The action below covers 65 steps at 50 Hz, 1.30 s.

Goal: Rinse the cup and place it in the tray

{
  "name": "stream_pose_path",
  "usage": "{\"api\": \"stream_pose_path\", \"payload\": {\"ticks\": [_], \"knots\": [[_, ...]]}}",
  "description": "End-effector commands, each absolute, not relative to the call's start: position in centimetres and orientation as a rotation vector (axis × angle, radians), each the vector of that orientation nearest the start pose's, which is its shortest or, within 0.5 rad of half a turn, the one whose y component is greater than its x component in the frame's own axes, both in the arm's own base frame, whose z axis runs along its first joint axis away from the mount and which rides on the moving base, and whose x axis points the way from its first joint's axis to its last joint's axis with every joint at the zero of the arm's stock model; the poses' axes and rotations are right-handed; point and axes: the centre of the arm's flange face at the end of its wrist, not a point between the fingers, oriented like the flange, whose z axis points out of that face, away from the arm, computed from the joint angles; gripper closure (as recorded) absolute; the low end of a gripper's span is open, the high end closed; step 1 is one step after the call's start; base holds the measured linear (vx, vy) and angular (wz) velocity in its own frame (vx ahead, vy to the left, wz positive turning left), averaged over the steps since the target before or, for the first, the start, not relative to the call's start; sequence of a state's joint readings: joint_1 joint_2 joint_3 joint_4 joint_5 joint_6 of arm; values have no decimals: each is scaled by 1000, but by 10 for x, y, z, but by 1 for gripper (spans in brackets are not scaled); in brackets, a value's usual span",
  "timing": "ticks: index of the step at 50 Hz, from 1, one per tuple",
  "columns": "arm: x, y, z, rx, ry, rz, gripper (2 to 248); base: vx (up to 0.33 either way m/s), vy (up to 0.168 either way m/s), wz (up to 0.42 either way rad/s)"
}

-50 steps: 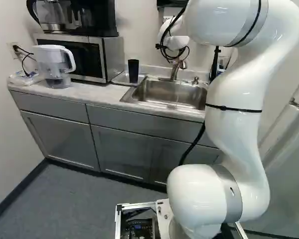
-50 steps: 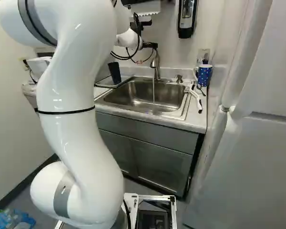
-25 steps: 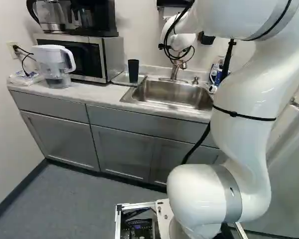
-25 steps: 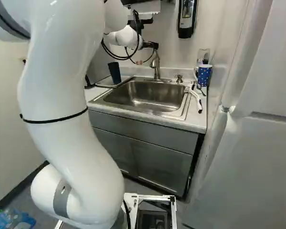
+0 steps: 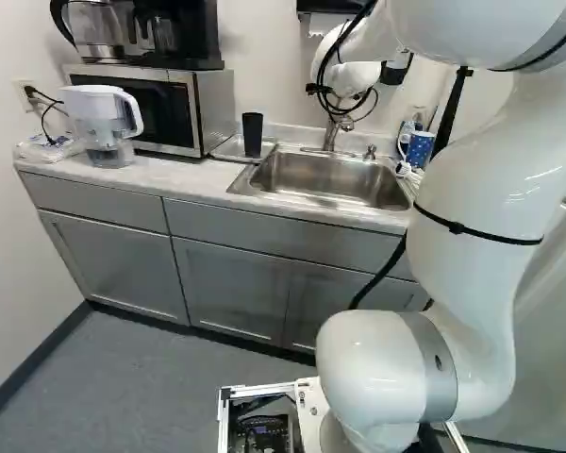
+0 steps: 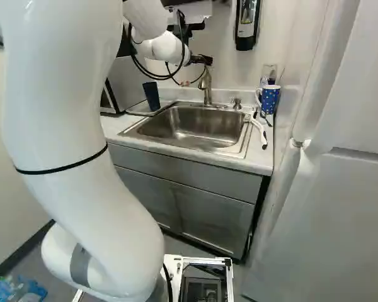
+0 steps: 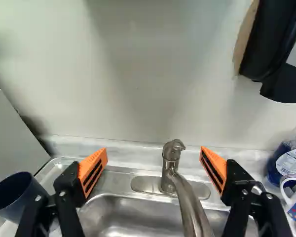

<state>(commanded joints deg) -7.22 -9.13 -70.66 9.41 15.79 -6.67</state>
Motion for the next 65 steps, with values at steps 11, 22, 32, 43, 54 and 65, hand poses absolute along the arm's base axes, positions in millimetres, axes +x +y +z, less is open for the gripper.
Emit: {"api": "stream_pose_path", "payload": {"ticks": [11, 22, 32, 43, 54, 65], "knots": [[585, -80, 657, -2527, 259, -1993, 3, 0, 0, 0], [566, -85, 652, -2586, 276, -1910, 3, 0, 0, 0], [545, -91, 646, -2656, 295, -1801, 3, 0, 0, 0], [520, -96, 637, -2739, 317, -1646, 3, 0, 0, 0], [494, -97, 628, -2813, 332, -1481, 3, 0, 0, 0], [478, -94, 620, -2872, 330, -1311, 3, 0, 0, 0]]}}
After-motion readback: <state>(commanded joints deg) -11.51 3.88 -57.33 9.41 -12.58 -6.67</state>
